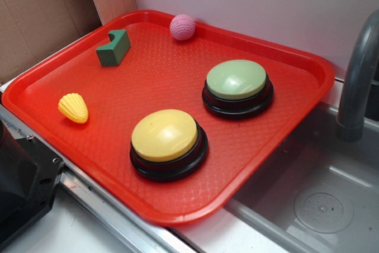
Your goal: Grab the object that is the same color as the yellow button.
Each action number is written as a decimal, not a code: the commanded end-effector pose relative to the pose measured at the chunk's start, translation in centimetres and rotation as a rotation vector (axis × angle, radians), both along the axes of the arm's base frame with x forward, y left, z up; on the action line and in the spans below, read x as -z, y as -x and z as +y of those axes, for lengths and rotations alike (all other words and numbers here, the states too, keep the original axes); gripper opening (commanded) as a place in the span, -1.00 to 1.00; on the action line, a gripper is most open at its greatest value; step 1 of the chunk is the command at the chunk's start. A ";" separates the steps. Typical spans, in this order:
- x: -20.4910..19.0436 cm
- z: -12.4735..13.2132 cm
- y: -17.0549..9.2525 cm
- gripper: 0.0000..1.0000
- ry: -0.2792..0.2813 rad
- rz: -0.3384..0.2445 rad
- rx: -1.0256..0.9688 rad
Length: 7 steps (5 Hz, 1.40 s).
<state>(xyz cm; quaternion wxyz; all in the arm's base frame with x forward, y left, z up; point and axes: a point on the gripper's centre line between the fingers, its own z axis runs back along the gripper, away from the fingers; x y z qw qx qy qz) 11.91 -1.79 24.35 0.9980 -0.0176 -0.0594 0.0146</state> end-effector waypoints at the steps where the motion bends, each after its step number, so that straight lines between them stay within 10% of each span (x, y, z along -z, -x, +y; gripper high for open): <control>1: 0.0 0.0 0.0 1.00 0.000 0.000 0.000; 2: 3.4 4.9 -0.2 1.00 -0.033 0.130 -0.247; 4: 9.1 9.9 0.2 1.00 -0.056 0.171 -0.599; 7: 19.3 9.4 -1.1 1.00 -0.262 0.225 -0.685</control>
